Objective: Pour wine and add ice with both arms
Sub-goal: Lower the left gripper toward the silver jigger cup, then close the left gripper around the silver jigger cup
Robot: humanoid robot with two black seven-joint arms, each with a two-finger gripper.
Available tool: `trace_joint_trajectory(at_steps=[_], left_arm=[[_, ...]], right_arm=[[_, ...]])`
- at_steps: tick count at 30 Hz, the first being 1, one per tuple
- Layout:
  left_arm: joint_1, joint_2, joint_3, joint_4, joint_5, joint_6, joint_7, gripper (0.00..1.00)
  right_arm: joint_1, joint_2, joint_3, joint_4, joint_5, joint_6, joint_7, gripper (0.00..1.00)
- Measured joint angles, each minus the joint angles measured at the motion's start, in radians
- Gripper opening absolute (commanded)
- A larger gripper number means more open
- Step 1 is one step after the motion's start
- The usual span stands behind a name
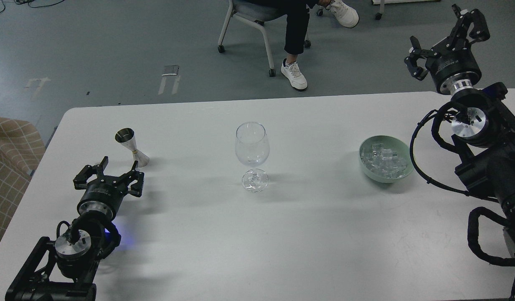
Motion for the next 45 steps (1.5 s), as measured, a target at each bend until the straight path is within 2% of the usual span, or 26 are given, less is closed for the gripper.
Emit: trace_joint_trajectory(at_steps=[3,11,19,32,39,45], left_arm=[[-0.019,-0.012,0.000,0.017,0.000,0.000,0.001,0.57],[-0.063,-0.028,0.000,0.060,0.001,-0.009,0.016,0.57],[-0.129,-0.032,0.016,0.179,0.000,-0.022,0.014,0.58],[-0.188,-0.032,0.016,0.253,-0.002,-0.051,0.014,0.58],[-0.260,-0.040,0.016,0.379,-0.002,-0.106,0.014,0.58],[-0.275,-0.036,0.015,0.400,-0.003,-0.129,0.016,0.54]], right_arm=[[0.000,-0.004,0.001,0.000,0.000,-0.001,0.001,1.00],[0.004,-0.017,0.002,0.001,0.000,-0.001,0.001,1.00],[0.010,-0.017,0.002,-0.001,0.000,-0.001,0.000,1.00],[0.005,-0.019,0.002,-0.002,0.000,-0.001,0.000,1.00],[0.005,-0.016,0.000,-0.002,0.000,-0.001,0.000,1.00],[-0.001,-0.016,0.000,-0.002,0.000,-0.001,0.000,1.00]])
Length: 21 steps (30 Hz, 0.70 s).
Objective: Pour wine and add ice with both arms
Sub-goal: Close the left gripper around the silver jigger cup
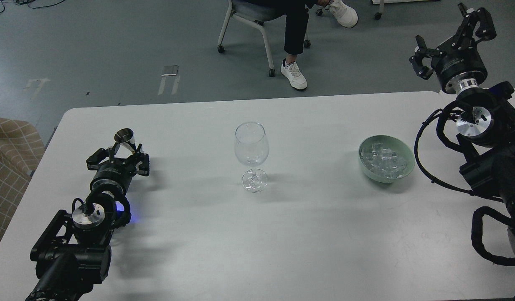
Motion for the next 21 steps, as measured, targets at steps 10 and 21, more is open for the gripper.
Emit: trace_joint_trajectory(at_steps=[10,21], left_arm=[[-0.029,-0.007,0.002,0.017,0.001,-0.011,-0.001,0.45],[-0.030,-0.004,0.000,0.017,0.001,-0.035,-0.002,0.37]], right_arm=[[0.006,-0.001,0.000,0.000,0.000,0.000,0.000,1.00],[0.000,-0.001,0.000,0.000,0.000,0.002,0.000,1.00]])
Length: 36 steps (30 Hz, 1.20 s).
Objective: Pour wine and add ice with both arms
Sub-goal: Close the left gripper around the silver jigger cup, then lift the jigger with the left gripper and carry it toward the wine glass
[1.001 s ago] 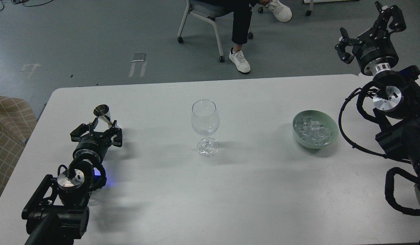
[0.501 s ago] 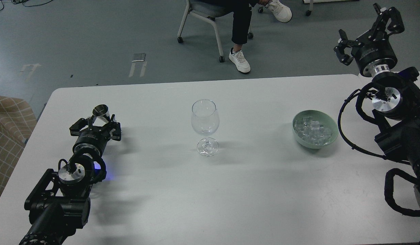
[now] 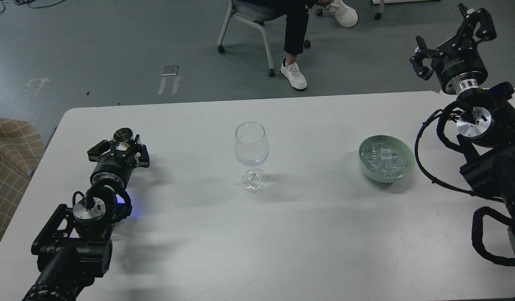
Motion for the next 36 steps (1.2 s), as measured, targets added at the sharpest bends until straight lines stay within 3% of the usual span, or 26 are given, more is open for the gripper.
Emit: trace_joint_trajectory(at_steps=[15,21,30,36], left_arm=[[-0.005,0.004,0.000,-0.036,0.000,-0.050,0.003,0.32],[-0.001,0.049,-0.003,-0.152,-0.001,-0.042,0.033,0.26],[0.019,0.101,-0.004,-0.344,0.000,-0.034,0.067,0.05],[0.023,0.107,-0.001,-0.471,0.000,0.028,0.080,0.00]], right_arm=[[0.000,-0.011,-0.020,0.003,-0.002,0.001,0.000,1.00],[-0.003,-0.018,-0.020,0.003,-0.001,0.001,0.000,1.00],[-0.009,-0.023,-0.018,0.004,0.001,0.001,0.001,1.00],[-0.020,-0.027,-0.017,0.008,0.002,0.001,0.002,1.00]])
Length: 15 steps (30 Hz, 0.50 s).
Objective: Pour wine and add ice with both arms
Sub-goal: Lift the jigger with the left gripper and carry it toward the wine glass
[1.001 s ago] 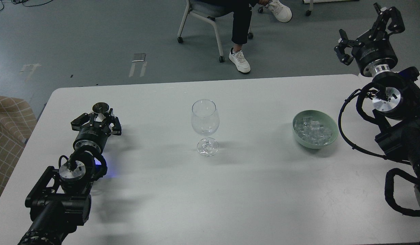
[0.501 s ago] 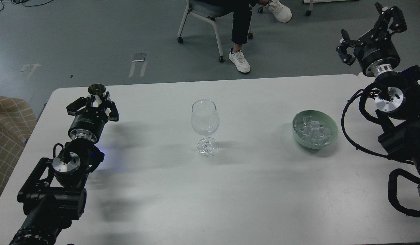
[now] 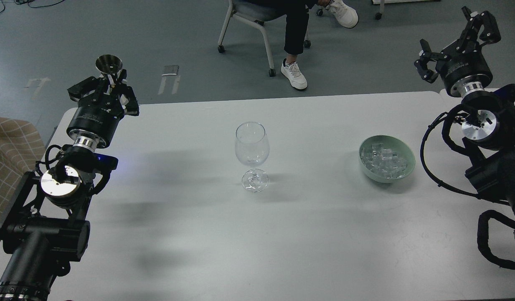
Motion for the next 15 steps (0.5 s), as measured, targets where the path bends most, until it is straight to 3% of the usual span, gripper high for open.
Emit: trace_joint_trajectory(at_steps=[8,15], left_arm=[[0.105,-0.023,0.011,-0.227,0.000,0.147,0.038,0.00],[0.183,-0.041,0.067,-0.360,0.002,0.233,0.039,0.00]], right_arm=[[-0.022,-0.037,0.001,0.021,0.001,0.000,0.000,1.00],[-0.058,-0.049,0.004,0.030,0.002,0.004,0.002,1.00]])
